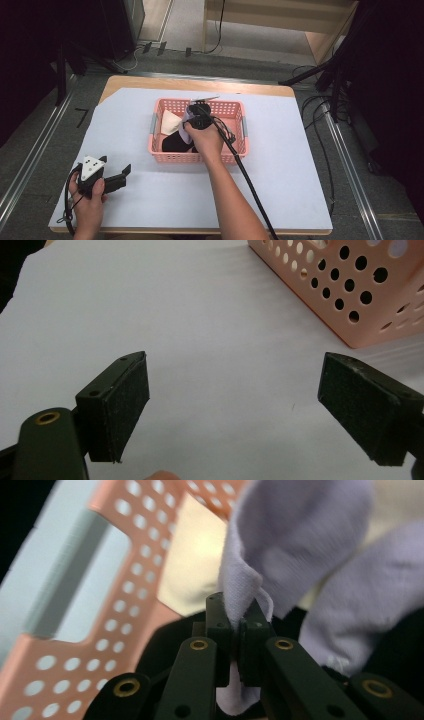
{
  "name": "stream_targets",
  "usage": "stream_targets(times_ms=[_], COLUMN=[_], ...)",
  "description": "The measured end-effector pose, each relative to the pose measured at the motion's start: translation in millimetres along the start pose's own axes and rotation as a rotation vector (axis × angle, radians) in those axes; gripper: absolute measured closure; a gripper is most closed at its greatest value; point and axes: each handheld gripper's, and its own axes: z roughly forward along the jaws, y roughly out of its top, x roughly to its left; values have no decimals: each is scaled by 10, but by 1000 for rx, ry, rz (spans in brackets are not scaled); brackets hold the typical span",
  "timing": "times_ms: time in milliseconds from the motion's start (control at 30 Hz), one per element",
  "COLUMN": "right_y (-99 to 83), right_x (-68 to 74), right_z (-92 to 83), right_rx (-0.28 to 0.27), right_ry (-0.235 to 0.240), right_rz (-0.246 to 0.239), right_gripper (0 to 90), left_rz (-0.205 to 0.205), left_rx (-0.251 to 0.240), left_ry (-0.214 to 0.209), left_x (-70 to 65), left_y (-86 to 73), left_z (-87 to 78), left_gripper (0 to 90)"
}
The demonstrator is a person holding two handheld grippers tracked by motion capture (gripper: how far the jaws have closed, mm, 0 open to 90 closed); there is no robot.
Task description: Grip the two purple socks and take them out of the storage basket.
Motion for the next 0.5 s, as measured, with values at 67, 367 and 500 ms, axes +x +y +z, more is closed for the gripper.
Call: stream_targets(times_ms=[67, 367, 500], right_y=[-17, -99, -137], right_x=[26, 87, 99], right_z=[-64, -323, -417], right_rx=[-71, -400, -478], right_ry=[16, 2, -19], right_rz=[-38, -304, -358], right_gripper=[868, 868, 868], left_rz=[0, 2, 1], left_rx=[-1, 3, -2], left_ry=[0, -1, 1], left_x=[-1, -1, -4], left_y=[0, 0, -2], left_z=[1, -1, 0], left_gripper=[142, 142, 142])
